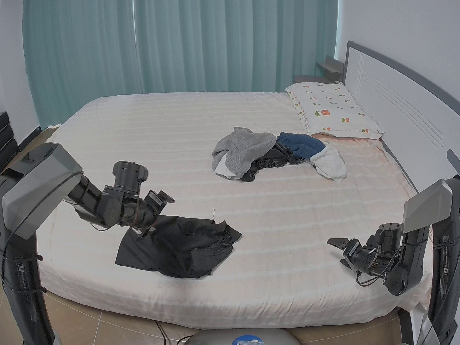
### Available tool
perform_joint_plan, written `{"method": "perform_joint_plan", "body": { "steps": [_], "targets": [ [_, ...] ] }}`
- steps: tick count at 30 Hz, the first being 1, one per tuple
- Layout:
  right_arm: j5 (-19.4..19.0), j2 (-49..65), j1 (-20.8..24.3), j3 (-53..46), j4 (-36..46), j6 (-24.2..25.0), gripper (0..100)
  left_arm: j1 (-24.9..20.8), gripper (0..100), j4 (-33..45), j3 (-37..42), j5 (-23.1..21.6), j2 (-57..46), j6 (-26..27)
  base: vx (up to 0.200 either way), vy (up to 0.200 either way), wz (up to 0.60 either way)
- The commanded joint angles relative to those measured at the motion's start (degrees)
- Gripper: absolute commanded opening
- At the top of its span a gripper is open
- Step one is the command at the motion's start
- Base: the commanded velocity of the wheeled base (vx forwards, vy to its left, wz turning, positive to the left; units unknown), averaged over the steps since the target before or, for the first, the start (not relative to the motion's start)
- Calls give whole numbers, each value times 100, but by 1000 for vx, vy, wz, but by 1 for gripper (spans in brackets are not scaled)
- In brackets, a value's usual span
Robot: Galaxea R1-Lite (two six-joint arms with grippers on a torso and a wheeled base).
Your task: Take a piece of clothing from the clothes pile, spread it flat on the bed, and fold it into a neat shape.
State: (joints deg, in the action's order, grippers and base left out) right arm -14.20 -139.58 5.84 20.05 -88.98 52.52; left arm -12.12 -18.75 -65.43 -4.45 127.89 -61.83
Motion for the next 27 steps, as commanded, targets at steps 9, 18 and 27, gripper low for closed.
{"method": "perform_joint_plan", "body": {
  "steps": [9,18,27],
  "targets": [
    [-4,-8,5,-1,-85,-5,100,930,100,-586,698,-1163,-159,-479,0,200,0],
    [67,-78,40,-10,-93,-128,100,887,100,-1676,1410,-1163,-177,-321,0,200,0],
    [84,-95,40,-10,-93,-128,100,895,100,-1676,1410,-1163,-177,-321,0,200,0]
  ]
}}
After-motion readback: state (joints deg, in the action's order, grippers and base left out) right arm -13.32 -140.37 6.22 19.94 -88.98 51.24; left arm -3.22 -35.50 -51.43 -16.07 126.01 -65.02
